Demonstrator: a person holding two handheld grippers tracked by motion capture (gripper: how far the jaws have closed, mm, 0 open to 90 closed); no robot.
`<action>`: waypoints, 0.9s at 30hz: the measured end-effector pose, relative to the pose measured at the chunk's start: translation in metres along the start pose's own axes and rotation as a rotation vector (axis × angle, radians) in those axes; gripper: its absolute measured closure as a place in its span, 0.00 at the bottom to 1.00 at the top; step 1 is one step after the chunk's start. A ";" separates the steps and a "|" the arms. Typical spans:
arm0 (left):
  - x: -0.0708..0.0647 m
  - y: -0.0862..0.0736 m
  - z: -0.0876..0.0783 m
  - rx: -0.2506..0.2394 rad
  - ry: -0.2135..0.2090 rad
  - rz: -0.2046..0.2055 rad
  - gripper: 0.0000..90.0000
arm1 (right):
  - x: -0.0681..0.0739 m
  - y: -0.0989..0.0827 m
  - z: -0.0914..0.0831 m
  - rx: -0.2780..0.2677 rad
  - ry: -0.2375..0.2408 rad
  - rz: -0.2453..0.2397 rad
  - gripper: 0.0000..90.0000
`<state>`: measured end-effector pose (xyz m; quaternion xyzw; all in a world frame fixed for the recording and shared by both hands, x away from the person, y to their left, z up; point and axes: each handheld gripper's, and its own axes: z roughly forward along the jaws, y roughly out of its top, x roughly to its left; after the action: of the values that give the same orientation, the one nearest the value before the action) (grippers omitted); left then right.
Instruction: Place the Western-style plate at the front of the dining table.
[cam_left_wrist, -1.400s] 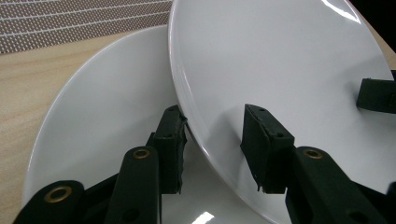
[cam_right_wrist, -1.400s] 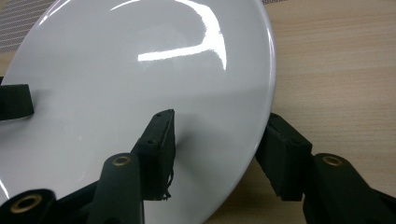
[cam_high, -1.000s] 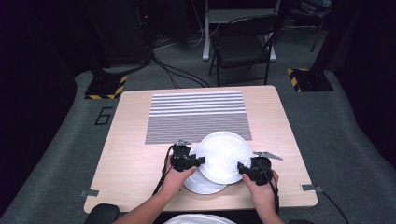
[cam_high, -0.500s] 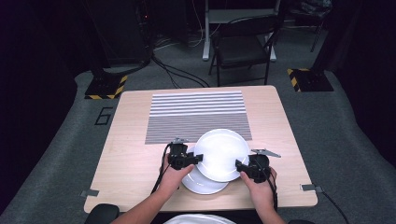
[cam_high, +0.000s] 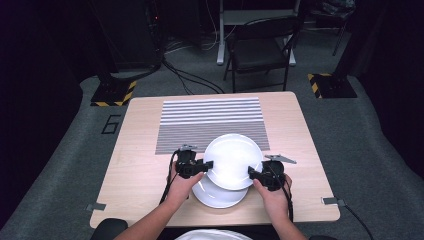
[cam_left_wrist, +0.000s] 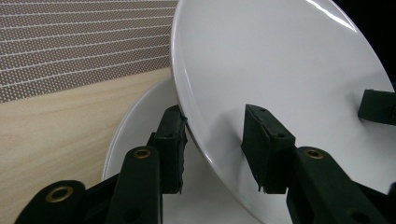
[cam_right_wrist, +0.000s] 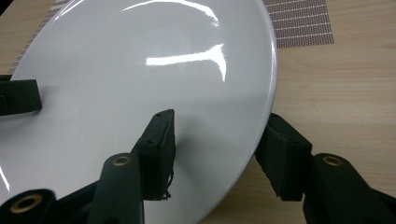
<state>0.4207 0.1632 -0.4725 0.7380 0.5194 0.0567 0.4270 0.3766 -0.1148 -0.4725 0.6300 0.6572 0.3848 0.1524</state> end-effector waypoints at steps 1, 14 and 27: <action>0.001 0.001 -0.001 0.000 0.001 0.000 0.66 | 0.001 0.001 0.001 -0.002 -0.001 -0.002 0.54; 0.011 0.008 -0.008 -0.032 0.025 -0.018 0.67 | 0.011 0.015 0.010 -0.001 0.016 -0.022 0.55; 0.024 0.011 -0.014 -0.053 0.052 -0.044 0.68 | 0.019 0.030 0.020 -0.004 0.043 -0.001 0.64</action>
<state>0.4322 0.1903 -0.4645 0.7130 0.5448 0.0802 0.4340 0.4083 -0.0935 -0.4596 0.6210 0.6597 0.3997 0.1396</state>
